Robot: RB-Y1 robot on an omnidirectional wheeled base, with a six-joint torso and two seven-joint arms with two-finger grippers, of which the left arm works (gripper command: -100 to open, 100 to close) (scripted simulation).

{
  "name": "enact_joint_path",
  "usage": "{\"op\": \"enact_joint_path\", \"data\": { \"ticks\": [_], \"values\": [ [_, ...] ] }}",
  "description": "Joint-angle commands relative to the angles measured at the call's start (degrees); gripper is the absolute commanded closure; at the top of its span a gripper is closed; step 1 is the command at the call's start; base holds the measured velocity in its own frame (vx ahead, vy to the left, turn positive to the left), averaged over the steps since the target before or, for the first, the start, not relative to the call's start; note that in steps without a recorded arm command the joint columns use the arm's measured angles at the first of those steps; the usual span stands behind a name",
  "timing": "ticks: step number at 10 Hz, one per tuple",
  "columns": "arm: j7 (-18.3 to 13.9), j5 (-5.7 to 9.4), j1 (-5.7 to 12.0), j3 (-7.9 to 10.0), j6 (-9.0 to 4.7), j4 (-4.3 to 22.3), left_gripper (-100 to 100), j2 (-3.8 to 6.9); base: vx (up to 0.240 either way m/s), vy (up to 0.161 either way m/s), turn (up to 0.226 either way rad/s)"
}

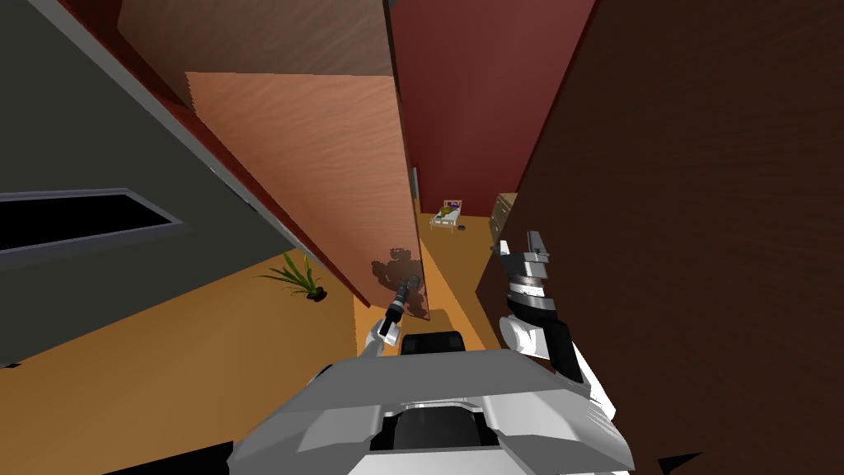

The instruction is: Push the door open

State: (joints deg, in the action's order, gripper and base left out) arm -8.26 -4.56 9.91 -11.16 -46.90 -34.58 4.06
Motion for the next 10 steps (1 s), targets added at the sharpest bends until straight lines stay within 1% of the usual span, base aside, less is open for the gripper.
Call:
{"op": "enact_joint_path", "data": {
  "ticks": [1,2,3,4,5,6,7,10],
  "values": [
    [0.05,0.32,-0.76,0.85,0.82,-2.27,100,0.87,0.082,-0.074,0.019],
    [0.05,0.32,-0.76,0.85,0.82,-2.27,100,0.87,0.049,-0.035,0.012],
    [0.41,0.73,-0.76,1.95,0.87,-2.15,100,0.94,0.086,-0.064,0.019],
    [0.41,0.73,-0.76,1.95,0.87,-2.15,100,0.94,0.089,-0.081,0.024],
    [0.41,0.73,-0.76,1.95,0.87,-2.72,100,0.94,0.038,-0.041,0.009],
    [0.41,0.73,-0.76,1.95,0.87,-2.15,100,0.94,0.004,-0.005,-0.004],
    [0.78,1.14,-0.76,3.04,0.92,-2.04,100,0.98,0.049,-0.052,0.032],
    [0.78,1.14,-0.76,3.04,0.92,-2.04,100,0.98,0.04,-0.045,0.011]
  ]
}}
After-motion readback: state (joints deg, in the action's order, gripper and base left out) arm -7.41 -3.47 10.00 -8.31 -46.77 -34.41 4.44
